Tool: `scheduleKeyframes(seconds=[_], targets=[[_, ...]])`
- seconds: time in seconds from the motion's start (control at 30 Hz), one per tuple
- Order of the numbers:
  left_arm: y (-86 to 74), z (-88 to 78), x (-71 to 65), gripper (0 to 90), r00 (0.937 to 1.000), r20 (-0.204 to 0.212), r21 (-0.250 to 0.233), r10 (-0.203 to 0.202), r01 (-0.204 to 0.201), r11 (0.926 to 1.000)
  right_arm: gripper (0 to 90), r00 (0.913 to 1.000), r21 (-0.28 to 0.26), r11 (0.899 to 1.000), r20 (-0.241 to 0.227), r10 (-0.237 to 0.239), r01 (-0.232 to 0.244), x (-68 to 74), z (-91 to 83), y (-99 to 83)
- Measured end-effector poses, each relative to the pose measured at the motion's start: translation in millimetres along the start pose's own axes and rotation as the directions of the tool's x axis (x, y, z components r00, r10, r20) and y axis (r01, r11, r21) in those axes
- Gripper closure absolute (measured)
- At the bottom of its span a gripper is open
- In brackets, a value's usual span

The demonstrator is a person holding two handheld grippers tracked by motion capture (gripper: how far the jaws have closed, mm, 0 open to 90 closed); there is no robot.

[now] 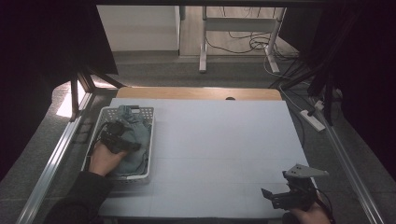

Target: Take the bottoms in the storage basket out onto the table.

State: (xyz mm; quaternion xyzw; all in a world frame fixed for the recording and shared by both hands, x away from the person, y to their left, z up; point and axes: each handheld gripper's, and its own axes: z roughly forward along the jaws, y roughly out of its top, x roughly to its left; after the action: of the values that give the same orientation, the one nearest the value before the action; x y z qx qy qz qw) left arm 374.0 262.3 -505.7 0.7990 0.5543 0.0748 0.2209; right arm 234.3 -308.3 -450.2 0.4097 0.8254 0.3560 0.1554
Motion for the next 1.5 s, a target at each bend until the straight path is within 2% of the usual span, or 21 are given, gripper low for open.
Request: scheduleKeyframes(seconds=[0.1, 0.17, 0.23, 0.37, 0.47, 0.57, 0.67, 0.9, 1.07, 1.27, 1.5], targets=[[0.0, 7.2, 1.9, 0.0, 0.9999, 0.013, 0.022, -0.007, 0.006, 0.9997, 0.0, 1.0000, 0.002, 1.000, 0.000, 0.000, 0.000, 0.3, 0.1, 0.0], [0.8, 9.9, -0.1, 0.0, 0.9999, -0.006, 0.040, 0.010, -0.010, 0.9992, 0.0, 1.0000, 0.002, 1.000, 0.001, -0.003, 0.003, 0.4, 0.1, 0.1], [3.0, 11.3, -1.5, 3.7, 0.9996, -0.017, 0.066, 0.024, -0.023, 0.9976, 0.0, 1.0000, 0.003, 1.000, 0.001, -0.001, 0.001, 0.3, 0.2, 0.1], [6.6, 9.1, -2.3, 17.7, 0.9997, -0.022, 0.097, 0.006, -0.004, 0.9953, 0.0, 1.0000, 0.002, 1.000, 0.001, -0.003, 0.003, 0.5, 0.3, 0.0], [7.4, 5.1, -0.8, 33.5, 0.9998, -0.019, 0.102, -0.011, 0.013, 0.9947, 0.0, 1.0000, 0.003, 1.000, 0.000, -0.002, 0.002, 0.3, 0.3, 0.0], [5.6, 1.8, 3.3, 46.4, 0.9997, 0.006, 0.089, -0.022, 0.022, 0.9958, 0.0, 1.0000, 0.003, 1.000, 0.001, -0.003, 0.003, 0.4, 0.3, 0.0], [4.8, -0.8, 4.8, 52.4, 0.9995, 0.015, 0.073, -0.028, 0.027, 0.9970, 0.0, 1.0000, 0.003, 1.000, 0.000, -0.004, 0.004, 0.6, 0.3, 0.1], [8.0, -16.0, 6.8, 67.0, 0.9992, 0.038, 0.034, -0.012, 0.011, 0.9993, 0.0, 1.0000, -0.004, 1.000, -0.003, -0.009, 0.009, 0.7, -0.3, -0.1], [9.7, -33.2, 8.1, 70.4, 0.9977, 0.064, -0.032, -0.021, 0.023, 0.9992, 0.0, 0.9999, -0.007, 1.000, -0.006, -0.009, 0.009, 0.6, -1.1, -0.3], [10.4, -55.0, 7.6, 71.7, 0.9964, 0.084, -0.094, -0.007, 0.015, 0.9954, 0.0, 0.9999, -0.011, 1.000, -0.007, -0.009, 0.009, 0.4, -1.5, -0.4], [11.6, -77.5, 5.0, 72.0, 0.9961, 0.087, -0.171, 0.012, 0.003, 0.9853, 0.0, 0.9999, -0.011, 1.000, -0.004, -0.012, 0.012, 0.9, -1.5, -0.4]])
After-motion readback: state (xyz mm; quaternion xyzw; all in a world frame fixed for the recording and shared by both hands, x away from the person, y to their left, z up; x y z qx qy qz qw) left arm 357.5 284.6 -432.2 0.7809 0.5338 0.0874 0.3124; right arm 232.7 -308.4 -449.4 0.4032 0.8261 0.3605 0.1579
